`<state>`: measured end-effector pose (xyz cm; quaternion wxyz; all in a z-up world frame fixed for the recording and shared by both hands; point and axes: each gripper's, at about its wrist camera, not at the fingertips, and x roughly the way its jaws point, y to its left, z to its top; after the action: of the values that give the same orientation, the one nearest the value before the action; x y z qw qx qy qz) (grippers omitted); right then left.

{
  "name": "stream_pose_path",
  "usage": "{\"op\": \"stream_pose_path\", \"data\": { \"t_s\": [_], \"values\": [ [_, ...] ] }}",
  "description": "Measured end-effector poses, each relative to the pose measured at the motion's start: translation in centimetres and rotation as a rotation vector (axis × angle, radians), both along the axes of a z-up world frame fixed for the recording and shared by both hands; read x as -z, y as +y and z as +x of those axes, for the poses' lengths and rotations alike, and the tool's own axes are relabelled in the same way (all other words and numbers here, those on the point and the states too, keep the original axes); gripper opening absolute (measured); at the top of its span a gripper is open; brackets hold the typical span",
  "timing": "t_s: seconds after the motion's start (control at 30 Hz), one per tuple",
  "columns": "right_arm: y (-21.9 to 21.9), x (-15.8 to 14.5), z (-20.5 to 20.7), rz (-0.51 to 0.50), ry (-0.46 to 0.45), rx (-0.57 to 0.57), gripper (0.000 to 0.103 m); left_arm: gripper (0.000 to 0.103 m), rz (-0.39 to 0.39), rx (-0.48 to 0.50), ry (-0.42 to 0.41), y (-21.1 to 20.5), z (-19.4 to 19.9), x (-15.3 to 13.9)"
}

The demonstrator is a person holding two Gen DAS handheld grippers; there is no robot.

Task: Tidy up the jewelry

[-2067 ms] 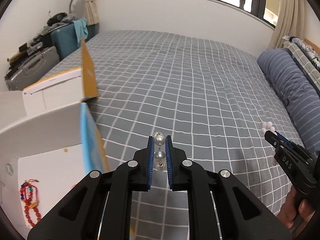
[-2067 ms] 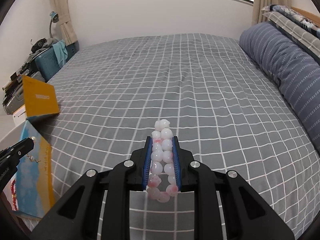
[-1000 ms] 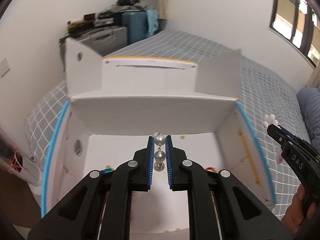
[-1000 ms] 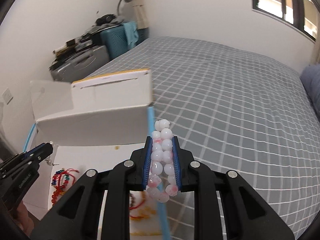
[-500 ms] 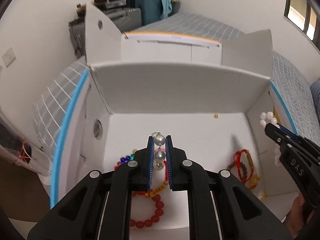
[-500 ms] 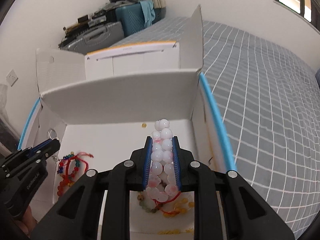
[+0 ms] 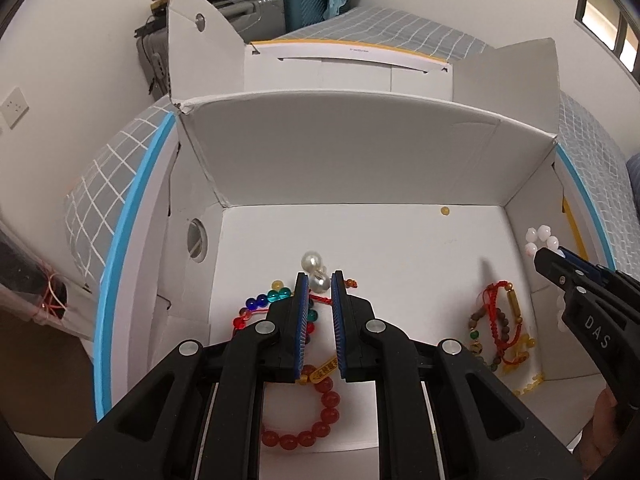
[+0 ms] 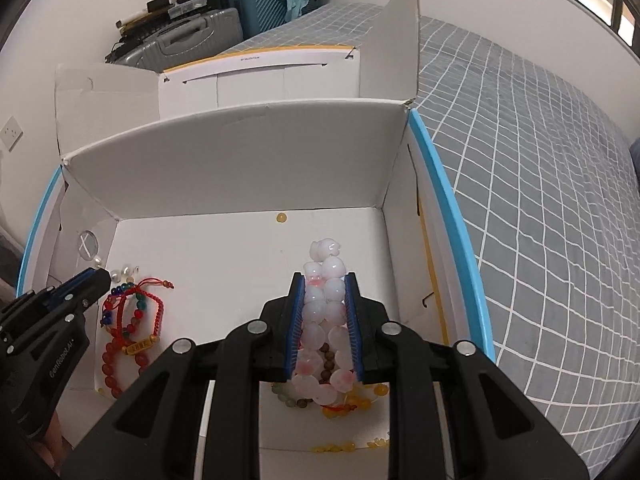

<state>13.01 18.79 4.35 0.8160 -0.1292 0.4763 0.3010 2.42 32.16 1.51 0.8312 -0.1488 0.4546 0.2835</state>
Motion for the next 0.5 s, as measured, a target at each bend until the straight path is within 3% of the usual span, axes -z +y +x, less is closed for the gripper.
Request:
{"op": "stream_pose_path", "data": {
  "t_s": [0.1,0.17,0.3,0.37,0.5],
  "values": [
    [0.2,-0.3,-0.3,-0.014,-0.028,-0.003,0.027,0.020,0.015,-0.004,0.001,0.0,-0.2,-0.3],
    [0.1,-0.6,-0.4,0.001,-0.032,-0.003,0.048,0.038,0.017,-0.011,-0.015,0.0,-0.5,-0.7],
    [-0.8,-2.1,-1.2,0.045,-0.087,0.012,0.069,0.053,0.035,-0.014,-0.051,-0.4,-1.5,-1.9],
    [-1.7,-3.1,-1.6,0.075,-0.107,0.018,0.080,0.066,0.043,-0.017,-0.073,-0.7,-2.3,-2.5],
    [-3.4,-4.8,-2.5,0.136,-0.143,0.046,0.088,0.076,0.078,-0.026,-0.099,-1.5,-3.9,-3.8]
  ]
}}
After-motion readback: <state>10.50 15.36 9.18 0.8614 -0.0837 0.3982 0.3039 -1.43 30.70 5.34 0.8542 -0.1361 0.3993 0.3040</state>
